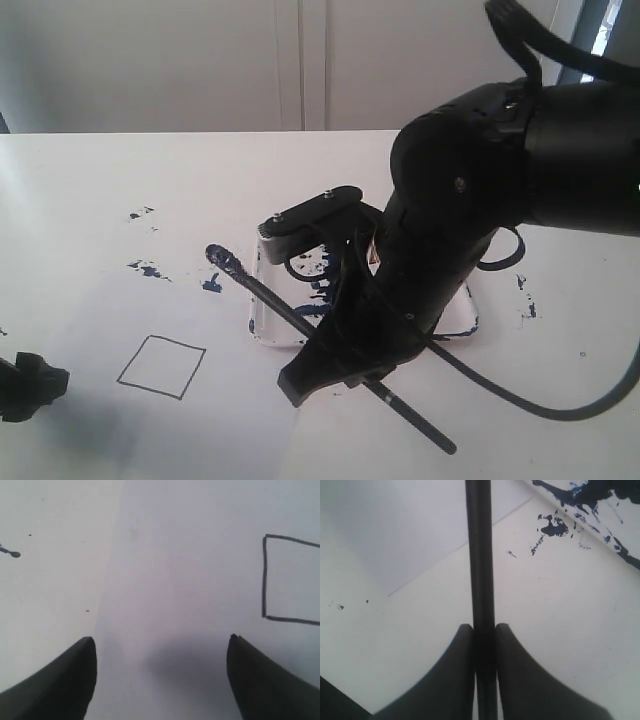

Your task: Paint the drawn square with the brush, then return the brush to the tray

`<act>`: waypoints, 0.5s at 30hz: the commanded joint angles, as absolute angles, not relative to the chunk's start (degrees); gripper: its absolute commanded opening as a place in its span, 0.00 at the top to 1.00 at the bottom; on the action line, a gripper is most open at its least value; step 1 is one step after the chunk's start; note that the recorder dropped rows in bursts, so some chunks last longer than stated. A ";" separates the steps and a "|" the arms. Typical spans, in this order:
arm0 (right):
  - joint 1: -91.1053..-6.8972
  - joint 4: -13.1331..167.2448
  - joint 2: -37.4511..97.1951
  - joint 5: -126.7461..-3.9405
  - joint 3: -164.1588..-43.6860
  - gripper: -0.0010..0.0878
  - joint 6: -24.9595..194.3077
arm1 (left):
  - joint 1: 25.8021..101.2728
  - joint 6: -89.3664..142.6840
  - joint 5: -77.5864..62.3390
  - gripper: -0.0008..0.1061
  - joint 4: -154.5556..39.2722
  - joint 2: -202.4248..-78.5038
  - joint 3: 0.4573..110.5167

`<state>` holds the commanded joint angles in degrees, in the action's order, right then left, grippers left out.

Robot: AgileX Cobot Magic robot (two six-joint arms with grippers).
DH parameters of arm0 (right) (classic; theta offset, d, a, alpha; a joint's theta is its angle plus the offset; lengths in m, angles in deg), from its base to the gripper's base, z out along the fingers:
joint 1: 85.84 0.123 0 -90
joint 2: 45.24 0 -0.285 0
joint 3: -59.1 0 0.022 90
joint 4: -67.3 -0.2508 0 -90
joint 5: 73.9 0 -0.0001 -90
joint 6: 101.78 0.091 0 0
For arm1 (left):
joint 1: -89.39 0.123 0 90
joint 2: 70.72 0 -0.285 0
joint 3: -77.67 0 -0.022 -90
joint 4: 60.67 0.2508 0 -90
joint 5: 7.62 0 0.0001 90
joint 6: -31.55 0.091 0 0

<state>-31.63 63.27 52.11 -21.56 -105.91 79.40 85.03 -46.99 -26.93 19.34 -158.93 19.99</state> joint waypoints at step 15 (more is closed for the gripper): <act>-31.63 63.13 53.58 -19.31 -105.91 0.99 78.22 | 65.84 -49.84 -5.93 0.29 18.95 -166.24 26.17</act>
